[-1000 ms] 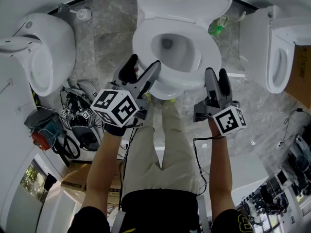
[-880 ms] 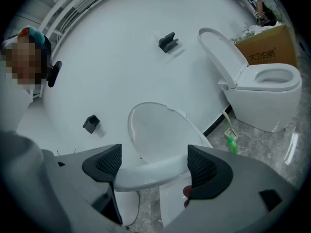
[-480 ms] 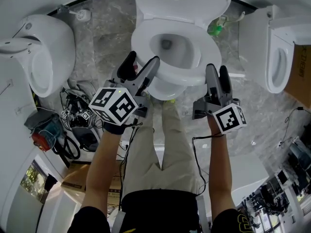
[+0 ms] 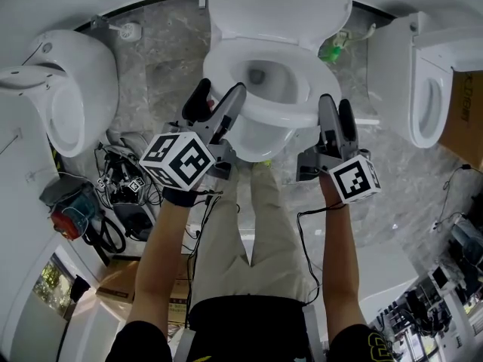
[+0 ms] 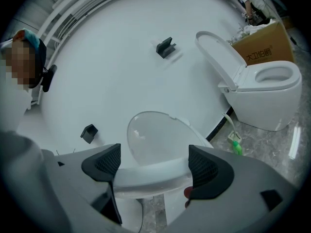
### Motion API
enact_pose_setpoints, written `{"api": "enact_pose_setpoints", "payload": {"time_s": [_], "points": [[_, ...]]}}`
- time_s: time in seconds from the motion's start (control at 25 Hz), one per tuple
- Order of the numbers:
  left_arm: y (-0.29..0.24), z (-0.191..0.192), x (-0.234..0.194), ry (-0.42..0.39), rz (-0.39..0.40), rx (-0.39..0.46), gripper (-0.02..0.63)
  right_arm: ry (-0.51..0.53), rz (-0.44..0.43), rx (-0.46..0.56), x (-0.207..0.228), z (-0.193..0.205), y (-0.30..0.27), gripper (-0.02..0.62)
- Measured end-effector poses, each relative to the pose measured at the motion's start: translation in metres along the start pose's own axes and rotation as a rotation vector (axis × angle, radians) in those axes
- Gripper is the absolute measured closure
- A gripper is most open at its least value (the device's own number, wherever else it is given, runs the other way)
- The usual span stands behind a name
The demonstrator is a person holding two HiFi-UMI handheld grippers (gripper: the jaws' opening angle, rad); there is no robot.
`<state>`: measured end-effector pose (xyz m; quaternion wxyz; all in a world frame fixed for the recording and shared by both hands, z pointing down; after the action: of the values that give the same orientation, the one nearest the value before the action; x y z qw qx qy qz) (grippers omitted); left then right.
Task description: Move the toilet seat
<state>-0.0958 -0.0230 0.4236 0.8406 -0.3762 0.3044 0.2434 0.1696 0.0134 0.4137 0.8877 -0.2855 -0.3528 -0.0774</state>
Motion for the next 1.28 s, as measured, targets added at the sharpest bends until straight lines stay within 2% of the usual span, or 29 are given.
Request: {"api": "enact_pose_setpoints", "payload": {"time_s": [0.52, 1.28], "points": [[-0.014, -0.025, 0.003, 0.021, 0.003, 0.046, 0.213, -0.012, -0.009, 0.046, -0.004, -0.023, -0.017, 0.164], [-0.04, -0.064, 0.006, 0.041, 0.051, 0.092, 0.213, -0.03, -0.026, 0.124, -0.01, -0.055, -0.044, 0.159]]}}
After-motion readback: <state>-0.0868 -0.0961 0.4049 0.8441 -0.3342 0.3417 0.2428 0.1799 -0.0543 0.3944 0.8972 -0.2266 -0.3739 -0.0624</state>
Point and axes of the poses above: the fingertips, and each gripper's own axes: y backward along the fingers, x to its right, z out of its underside, the point moved 5 cm from there along y, backward along the fingers, and after that the axes turned 12 degrees about -x, right-handed, at the moved point
